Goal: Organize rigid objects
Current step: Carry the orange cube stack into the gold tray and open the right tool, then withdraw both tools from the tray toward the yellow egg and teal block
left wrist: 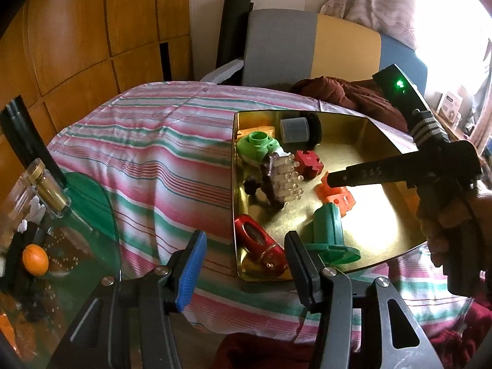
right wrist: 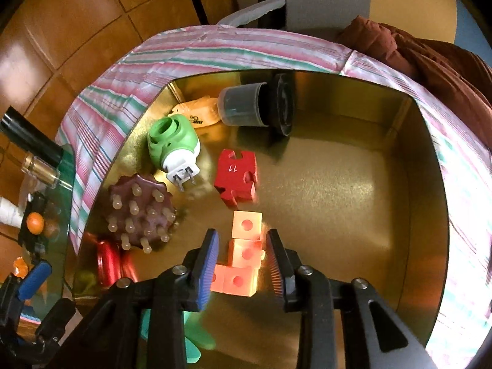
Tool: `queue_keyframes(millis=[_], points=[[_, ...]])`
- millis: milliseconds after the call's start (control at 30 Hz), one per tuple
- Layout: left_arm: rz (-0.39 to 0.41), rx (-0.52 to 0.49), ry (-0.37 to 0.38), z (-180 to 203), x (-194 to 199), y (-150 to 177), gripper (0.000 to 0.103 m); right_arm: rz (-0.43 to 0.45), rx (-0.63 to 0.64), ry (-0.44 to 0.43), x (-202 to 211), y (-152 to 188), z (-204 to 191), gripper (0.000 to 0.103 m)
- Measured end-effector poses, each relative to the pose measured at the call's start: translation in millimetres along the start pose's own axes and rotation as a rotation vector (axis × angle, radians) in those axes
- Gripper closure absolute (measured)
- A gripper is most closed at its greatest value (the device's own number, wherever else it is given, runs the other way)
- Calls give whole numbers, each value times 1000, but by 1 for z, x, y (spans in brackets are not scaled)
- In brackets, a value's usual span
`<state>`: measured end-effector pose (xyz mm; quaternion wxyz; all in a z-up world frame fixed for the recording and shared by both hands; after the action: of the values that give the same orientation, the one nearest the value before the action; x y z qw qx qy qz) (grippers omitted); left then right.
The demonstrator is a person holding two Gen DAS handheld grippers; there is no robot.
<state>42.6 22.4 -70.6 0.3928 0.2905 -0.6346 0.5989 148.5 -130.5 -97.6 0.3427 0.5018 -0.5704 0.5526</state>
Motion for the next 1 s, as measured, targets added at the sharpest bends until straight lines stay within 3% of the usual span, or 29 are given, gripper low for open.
queue_keyframes(millis=[600,1000], points=[[36,-65,11,25,15,-6,49,240,-121,61,69,39,38,71],[56,-134,32,54,23,-11,49,373,-288,126,113,74,106,71]])
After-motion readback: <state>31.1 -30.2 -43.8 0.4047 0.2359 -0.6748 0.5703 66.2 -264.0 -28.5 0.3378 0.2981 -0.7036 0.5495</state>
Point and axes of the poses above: each gripper's, at about its wrist camera, not at the fingertips, and x roughly against the way its jaws point, z to its right, y to its underside, the point moved 3 cm from there along -x, roughly the way its jaws point, and after that the axes turned 10 degrees about -z, right-handed, at the moved point
